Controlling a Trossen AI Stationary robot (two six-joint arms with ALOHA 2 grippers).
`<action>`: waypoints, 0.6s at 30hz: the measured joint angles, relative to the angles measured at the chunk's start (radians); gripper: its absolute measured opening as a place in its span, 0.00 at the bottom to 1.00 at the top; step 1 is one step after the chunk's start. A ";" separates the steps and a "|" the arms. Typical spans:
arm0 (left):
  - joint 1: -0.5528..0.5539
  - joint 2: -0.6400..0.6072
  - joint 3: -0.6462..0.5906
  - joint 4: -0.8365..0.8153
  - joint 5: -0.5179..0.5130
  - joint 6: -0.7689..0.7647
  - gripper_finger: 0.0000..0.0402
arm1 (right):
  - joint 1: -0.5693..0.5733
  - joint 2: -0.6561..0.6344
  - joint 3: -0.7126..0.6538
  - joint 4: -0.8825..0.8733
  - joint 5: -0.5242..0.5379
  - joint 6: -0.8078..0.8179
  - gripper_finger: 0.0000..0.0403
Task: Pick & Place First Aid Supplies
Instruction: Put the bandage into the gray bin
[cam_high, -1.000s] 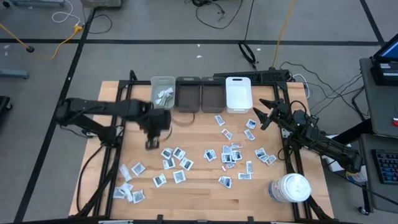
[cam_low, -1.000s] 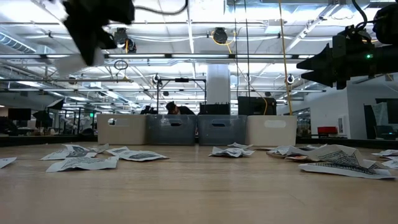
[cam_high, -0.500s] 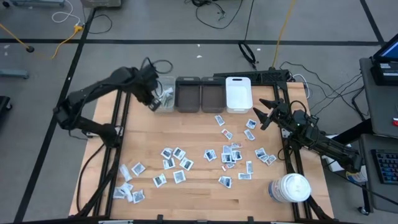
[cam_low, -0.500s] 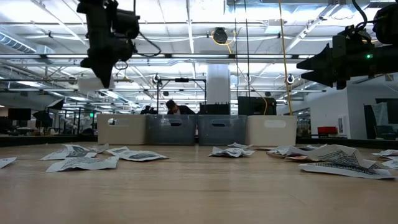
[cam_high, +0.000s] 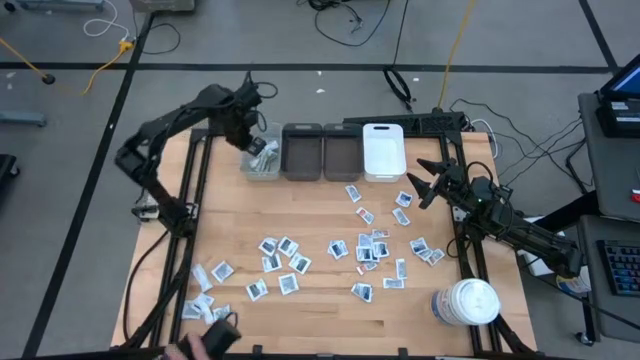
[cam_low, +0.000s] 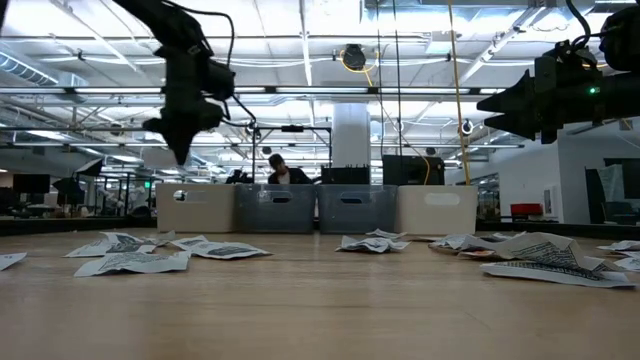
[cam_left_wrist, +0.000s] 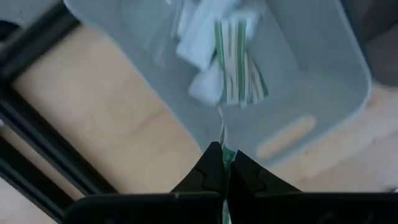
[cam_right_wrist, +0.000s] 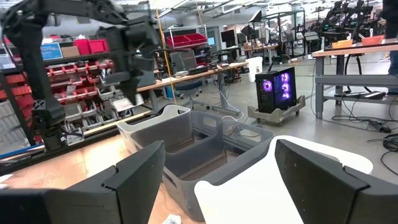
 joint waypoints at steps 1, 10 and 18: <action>0.007 0.027 0.032 -0.004 0.000 0.005 0.00 | 0.000 0.000 0.000 0.000 0.000 0.000 0.74; 0.055 0.230 0.289 -0.072 -0.001 0.043 0.00 | 0.000 0.000 0.000 0.000 0.000 0.000 0.74; 0.040 0.290 0.297 -0.046 0.004 0.050 0.00 | 0.000 0.000 0.000 0.000 0.000 0.000 0.74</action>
